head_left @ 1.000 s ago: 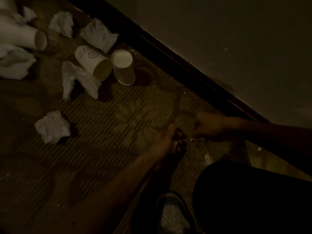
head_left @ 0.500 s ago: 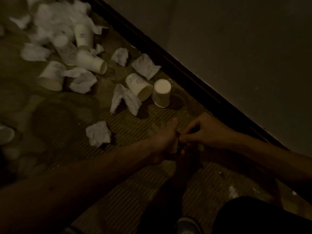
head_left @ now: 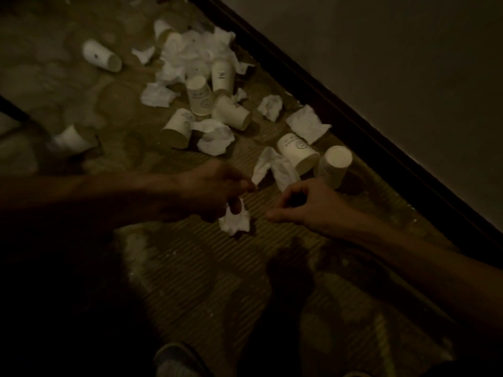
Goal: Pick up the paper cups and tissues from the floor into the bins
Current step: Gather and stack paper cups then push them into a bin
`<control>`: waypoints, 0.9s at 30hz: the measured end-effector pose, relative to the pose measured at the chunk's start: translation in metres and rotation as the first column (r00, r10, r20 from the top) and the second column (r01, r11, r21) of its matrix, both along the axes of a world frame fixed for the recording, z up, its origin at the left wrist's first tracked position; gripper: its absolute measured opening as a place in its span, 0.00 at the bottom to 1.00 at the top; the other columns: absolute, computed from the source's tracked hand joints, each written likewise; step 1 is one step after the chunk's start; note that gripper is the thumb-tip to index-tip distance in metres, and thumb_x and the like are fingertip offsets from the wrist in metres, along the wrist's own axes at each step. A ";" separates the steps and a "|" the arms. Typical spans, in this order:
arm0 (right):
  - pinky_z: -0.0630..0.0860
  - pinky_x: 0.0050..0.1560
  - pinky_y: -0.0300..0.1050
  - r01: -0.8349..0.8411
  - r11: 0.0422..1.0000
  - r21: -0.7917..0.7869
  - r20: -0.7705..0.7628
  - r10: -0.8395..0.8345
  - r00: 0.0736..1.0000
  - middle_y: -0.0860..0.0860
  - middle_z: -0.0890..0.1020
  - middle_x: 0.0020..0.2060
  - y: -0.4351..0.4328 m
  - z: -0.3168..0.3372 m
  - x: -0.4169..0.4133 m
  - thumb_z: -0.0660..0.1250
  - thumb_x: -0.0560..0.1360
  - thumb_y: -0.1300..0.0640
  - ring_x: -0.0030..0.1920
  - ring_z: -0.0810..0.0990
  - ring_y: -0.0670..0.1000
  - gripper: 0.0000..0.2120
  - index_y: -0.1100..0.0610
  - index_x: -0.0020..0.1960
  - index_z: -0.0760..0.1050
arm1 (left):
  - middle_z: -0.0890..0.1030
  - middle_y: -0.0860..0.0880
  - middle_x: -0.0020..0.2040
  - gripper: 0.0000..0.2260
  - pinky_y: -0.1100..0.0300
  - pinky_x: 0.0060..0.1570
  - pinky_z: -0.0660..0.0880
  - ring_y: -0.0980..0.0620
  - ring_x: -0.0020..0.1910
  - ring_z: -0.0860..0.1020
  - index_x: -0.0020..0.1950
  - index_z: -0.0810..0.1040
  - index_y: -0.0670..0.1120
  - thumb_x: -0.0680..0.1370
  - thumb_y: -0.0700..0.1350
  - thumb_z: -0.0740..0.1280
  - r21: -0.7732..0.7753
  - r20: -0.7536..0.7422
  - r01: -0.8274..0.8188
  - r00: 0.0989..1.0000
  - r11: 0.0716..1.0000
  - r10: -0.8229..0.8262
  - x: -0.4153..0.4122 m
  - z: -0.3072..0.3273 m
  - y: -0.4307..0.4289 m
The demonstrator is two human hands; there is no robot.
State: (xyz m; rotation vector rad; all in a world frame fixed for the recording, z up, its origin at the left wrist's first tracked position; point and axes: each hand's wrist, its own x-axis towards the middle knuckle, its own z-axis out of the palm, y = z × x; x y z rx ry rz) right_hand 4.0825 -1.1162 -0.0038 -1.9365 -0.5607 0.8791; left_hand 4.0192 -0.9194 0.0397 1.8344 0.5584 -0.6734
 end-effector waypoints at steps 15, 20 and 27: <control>0.67 0.46 0.22 -0.174 0.914 -0.366 0.204 0.261 0.944 0.49 0.80 0.57 0.092 -0.111 -0.011 0.77 0.70 0.53 0.48 0.76 0.36 0.31 0.56 0.70 0.72 | 0.81 0.56 0.29 0.26 0.72 0.26 0.74 0.63 0.25 0.79 0.41 0.74 0.44 0.85 0.58 0.46 -0.352 -0.196 -0.734 0.665 0.581 0.721 -0.047 -0.136 0.027; 0.71 0.27 0.30 -0.024 0.975 -0.219 0.058 0.038 0.998 0.47 0.81 0.34 0.104 -0.114 -0.018 0.76 0.71 0.58 0.30 0.78 0.36 0.05 0.53 0.41 0.80 | 0.83 0.53 0.32 0.26 0.64 0.34 0.77 0.58 0.32 0.82 0.45 0.77 0.47 0.84 0.59 0.45 -0.350 -0.131 -0.768 0.607 0.536 0.784 -0.049 -0.142 0.029; 0.82 0.39 0.39 0.104 0.995 0.000 -0.140 -0.103 0.985 0.47 0.86 0.36 0.126 -0.084 -0.038 0.70 0.76 0.57 0.40 0.85 0.45 0.09 0.48 0.38 0.83 | 0.83 0.50 0.33 0.26 0.57 0.40 0.74 0.50 0.39 0.80 0.38 0.77 0.48 0.82 0.63 0.50 -0.485 -0.214 -0.788 0.527 0.379 0.822 -0.027 -0.128 0.015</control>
